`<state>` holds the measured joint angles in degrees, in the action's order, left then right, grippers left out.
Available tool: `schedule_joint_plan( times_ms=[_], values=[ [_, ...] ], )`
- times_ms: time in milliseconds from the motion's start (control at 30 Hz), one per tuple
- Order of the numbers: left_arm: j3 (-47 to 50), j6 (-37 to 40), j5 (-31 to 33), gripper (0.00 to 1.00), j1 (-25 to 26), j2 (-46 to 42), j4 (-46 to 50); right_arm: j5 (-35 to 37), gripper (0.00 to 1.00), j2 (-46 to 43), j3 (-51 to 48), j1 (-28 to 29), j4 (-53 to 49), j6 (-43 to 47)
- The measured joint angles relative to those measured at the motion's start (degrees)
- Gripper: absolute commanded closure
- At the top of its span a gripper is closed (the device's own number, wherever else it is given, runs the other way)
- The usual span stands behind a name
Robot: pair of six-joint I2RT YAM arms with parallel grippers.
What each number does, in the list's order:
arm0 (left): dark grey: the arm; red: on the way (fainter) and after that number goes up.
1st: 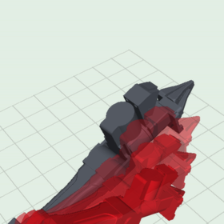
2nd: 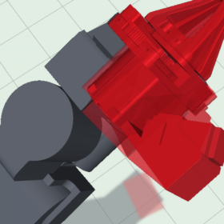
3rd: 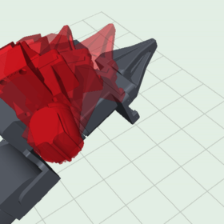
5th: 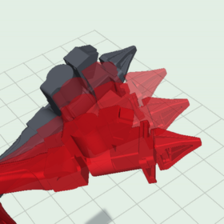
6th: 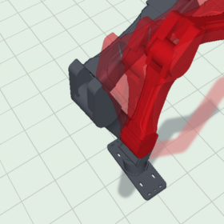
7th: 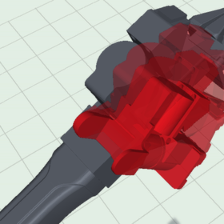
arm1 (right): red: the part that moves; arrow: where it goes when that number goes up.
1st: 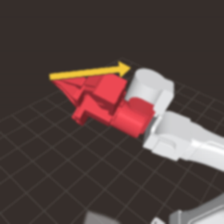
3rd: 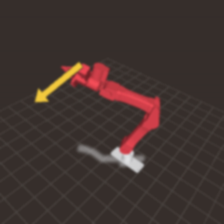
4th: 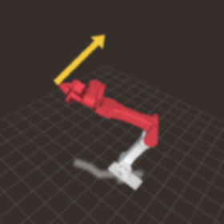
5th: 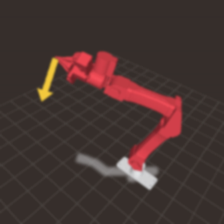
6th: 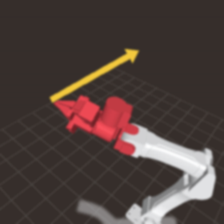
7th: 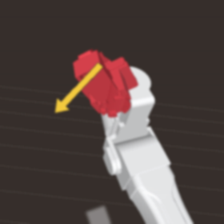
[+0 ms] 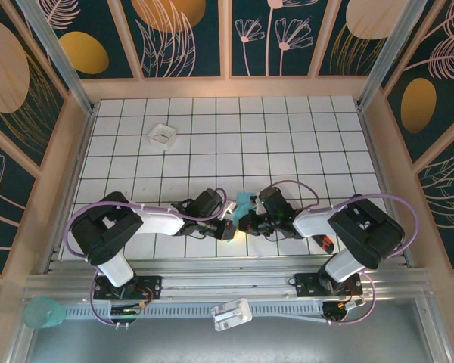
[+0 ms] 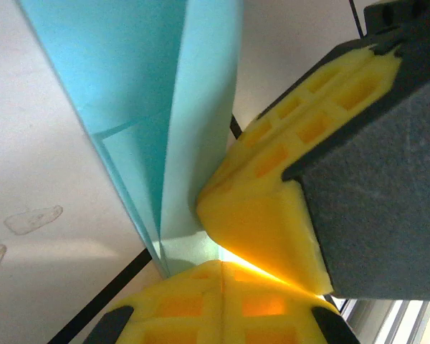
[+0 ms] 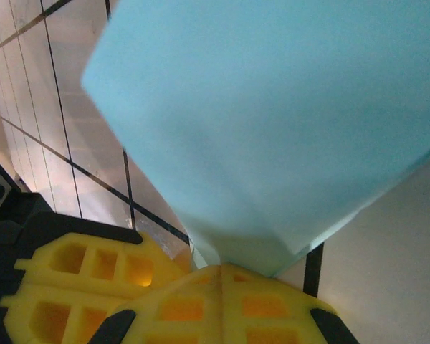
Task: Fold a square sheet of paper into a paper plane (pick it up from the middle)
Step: Fold the wing for the fifth time at the center of the table.
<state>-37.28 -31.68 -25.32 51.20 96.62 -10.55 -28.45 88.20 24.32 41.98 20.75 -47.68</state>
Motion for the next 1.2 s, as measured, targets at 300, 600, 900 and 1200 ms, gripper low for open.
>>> schedule_joint_plan(
  times_ms=[300,600,900,1200],
  values=[
    [0.0,0.5,-0.1,1.0,0.0,0.2,-0.4,-0.6,1.0,0.9,1.6,-2.8,-1.6,0.9],
    [-0.1,0.6,-0.1,1.0,0.0,0.4,-0.8,-1.8,1.0,2.1,3.1,-6.6,-3.1,2.1],
    [0.0,0.6,-0.1,1.0,0.0,0.4,-0.9,-2.3,1.0,2.9,4.3,-10.3,-4.3,3.9],
    [0.0,0.6,-0.1,1.0,0.0,0.5,-1.2,-3.7,1.0,4.1,5.4,-14.7,-4.7,5.3]
  ],
)
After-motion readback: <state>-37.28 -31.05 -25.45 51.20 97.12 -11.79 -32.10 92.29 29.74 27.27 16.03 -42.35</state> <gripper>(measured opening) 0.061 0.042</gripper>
